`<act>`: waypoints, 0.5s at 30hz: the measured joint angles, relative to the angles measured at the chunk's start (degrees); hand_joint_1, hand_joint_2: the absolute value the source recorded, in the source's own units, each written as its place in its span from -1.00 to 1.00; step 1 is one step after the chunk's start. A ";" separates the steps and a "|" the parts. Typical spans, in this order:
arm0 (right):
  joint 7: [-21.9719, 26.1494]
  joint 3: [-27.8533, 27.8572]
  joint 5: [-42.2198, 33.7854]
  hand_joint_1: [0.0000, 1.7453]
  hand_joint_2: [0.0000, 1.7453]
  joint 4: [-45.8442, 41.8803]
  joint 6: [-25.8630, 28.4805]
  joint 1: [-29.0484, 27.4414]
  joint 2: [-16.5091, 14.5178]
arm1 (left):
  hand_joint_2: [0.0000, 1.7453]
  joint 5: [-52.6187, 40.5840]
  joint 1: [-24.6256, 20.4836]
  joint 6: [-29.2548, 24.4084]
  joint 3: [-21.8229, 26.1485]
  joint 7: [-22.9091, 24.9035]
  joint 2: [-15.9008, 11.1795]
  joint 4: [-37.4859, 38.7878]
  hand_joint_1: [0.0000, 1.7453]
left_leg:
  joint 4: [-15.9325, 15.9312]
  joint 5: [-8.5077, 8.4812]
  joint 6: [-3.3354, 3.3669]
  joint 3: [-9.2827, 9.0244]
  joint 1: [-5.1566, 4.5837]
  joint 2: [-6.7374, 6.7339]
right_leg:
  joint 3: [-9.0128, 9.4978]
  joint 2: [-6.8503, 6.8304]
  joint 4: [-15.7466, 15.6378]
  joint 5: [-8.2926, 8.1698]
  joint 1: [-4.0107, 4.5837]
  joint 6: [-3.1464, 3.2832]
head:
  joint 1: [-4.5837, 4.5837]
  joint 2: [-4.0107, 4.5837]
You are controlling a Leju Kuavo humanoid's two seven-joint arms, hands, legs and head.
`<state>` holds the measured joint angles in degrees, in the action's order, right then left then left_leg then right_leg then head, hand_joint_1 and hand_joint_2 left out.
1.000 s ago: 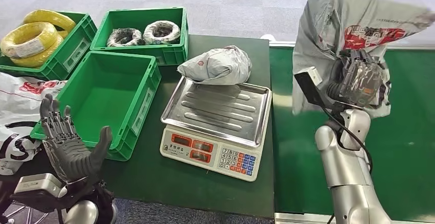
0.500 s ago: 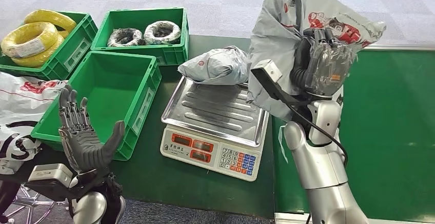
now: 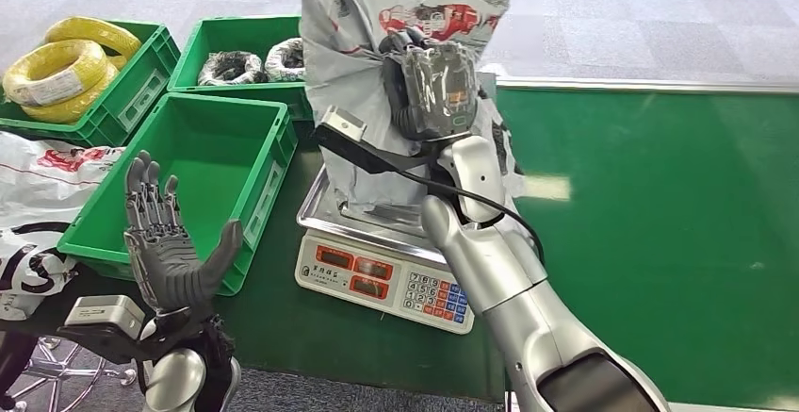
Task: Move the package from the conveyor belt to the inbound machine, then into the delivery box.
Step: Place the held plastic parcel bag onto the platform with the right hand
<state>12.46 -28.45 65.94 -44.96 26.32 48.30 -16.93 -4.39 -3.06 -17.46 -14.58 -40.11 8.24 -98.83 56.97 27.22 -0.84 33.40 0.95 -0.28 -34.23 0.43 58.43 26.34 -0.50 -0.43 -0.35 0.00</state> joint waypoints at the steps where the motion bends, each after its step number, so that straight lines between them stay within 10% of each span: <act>1: 0.60 -0.44 -1.57 1.00 1.00 1.67 -0.12 0.60 -0.61 | 1.00 -0.01 -0.01 0.14 -0.10 0.00 0.00 0.03 -1.00 | 0.00 0.00 0.00 0.01 0.00 0.01 | 0.00 0.00 0.00 0.00 0.00 0.00 | 0.00 0.00; 15: 1.77 -8.57 -14.45 0.82 1.00 14.12 1.66 3.89 -2.87 | 1.00 -0.55 -3.47 2.15 -0.17 0.00 0.53 2.42 -1.00 | 0.01 0.00 0.00 0.01 -0.01 0.02 | 0.00 0.00 -0.01 -0.01 -0.01 0.00 | 0.00 0.00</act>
<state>14.22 -37.02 51.49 -30.84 27.98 52.20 -19.80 -4.94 -6.53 -15.31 -14.75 -40.11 8.77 -96.41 56.98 27.22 -0.84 33.40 0.94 -0.27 -34.23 0.43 58.41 26.34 -0.51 -0.43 -0.35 0.00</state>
